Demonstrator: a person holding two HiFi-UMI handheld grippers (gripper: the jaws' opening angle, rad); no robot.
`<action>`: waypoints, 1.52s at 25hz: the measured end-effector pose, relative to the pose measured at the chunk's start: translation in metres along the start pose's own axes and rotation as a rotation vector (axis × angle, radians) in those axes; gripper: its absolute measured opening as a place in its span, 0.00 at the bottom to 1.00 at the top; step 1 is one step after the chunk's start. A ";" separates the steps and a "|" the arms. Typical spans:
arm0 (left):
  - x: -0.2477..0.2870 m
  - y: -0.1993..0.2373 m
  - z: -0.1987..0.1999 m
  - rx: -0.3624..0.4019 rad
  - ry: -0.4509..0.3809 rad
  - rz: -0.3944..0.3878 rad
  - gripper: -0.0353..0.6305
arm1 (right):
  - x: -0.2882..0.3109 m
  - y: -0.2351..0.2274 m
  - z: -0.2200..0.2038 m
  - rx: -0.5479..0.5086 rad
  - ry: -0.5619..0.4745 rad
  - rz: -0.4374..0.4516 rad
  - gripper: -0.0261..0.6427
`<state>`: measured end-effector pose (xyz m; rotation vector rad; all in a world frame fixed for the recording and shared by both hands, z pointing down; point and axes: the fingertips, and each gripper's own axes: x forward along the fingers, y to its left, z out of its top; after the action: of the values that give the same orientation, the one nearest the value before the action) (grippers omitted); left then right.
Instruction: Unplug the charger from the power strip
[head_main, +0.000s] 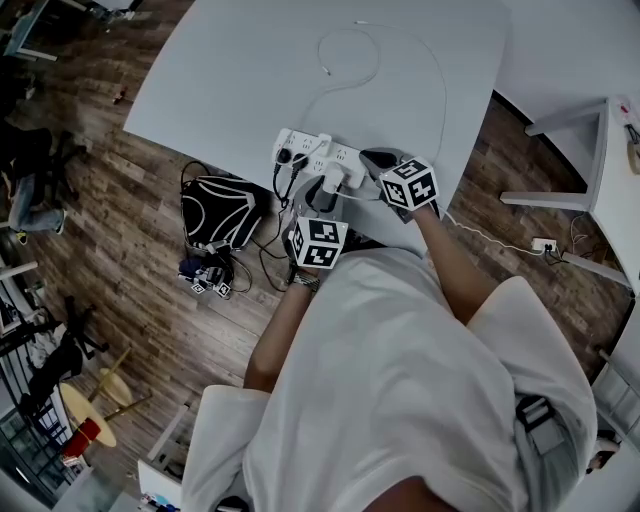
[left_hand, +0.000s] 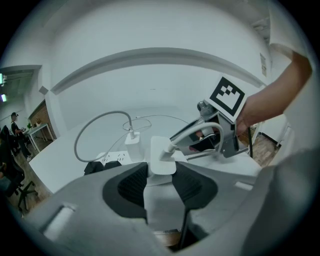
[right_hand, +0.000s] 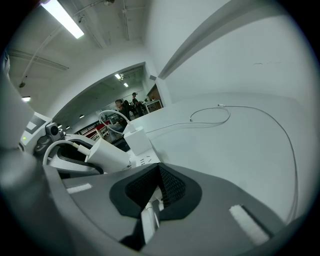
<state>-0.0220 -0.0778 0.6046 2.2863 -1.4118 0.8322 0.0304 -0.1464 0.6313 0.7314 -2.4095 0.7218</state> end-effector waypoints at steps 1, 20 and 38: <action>-0.001 0.001 0.001 0.000 -0.003 0.006 0.29 | 0.000 0.000 0.000 0.000 0.000 0.000 0.04; -0.026 -0.029 -0.001 -0.287 -0.055 -0.235 0.27 | -0.001 0.001 -0.001 -0.031 0.013 -0.021 0.04; -0.009 -0.049 -0.026 -0.537 0.002 -0.382 0.27 | -0.040 -0.006 0.016 0.036 -0.132 -0.124 0.04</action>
<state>0.0104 -0.0351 0.6203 2.0243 -0.9890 0.2893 0.0582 -0.1462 0.5975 0.9617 -2.4481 0.6876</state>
